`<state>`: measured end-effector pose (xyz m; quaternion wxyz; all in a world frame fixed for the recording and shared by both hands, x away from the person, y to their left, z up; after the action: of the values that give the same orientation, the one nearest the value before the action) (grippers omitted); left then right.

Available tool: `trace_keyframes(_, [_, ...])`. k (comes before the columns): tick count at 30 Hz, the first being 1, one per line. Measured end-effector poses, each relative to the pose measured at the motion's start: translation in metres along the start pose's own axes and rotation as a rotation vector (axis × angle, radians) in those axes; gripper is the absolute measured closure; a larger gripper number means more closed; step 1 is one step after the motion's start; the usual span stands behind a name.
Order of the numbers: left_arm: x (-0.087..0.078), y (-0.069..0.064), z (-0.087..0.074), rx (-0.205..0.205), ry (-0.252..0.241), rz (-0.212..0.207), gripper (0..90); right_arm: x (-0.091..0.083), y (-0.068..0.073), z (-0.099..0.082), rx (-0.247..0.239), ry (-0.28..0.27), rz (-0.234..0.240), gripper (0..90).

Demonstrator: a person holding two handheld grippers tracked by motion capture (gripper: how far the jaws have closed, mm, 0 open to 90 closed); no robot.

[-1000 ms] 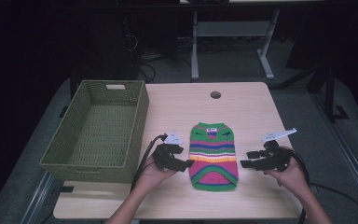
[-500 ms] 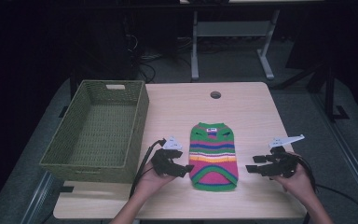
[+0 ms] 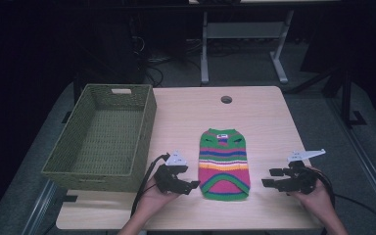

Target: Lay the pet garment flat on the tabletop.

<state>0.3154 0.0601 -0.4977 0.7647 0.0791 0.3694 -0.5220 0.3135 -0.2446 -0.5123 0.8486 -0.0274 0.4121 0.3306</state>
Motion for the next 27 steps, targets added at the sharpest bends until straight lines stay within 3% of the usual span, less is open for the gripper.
trace_keyframes(7, [-0.006,-0.003,-0.006,-0.003,-0.014,0.003,27.7,-0.010,0.001,-0.009,0.009,-0.020,0.000,31.1])
trace_keyframes(10, [-0.010,-0.006,-0.011,0.018,-0.012,0.026,27.7,-0.014,0.000,-0.014,0.001,-0.022,-0.014,30.6])
trace_keyframes(21, [-0.017,-0.018,-0.024,0.021,-0.035,0.031,26.5,-0.024,0.000,-0.028,0.022,-0.057,-0.047,29.3])
trace_keyframes(23, [-0.018,-0.021,-0.026,-0.003,-0.057,0.016,25.2,-0.028,0.002,-0.034,0.033,-0.070,-0.041,29.2])
trace_keyframes(27, [-0.018,-0.024,-0.025,0.023,-0.053,0.042,24.9,-0.034,0.007,-0.045,0.053,-0.095,-0.023,29.2])
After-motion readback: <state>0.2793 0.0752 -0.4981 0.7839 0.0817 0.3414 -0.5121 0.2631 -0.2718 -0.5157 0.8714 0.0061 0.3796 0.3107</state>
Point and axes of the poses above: each handheld gripper's, and its own axes: x roughly forward along the jaws, z roughly out of its top, y roughly to its left, the point moved 8 cm from there along x, roughly forward along the jaws, and after that the axes turned 10 degrees about -z, right-handed, at the moved point
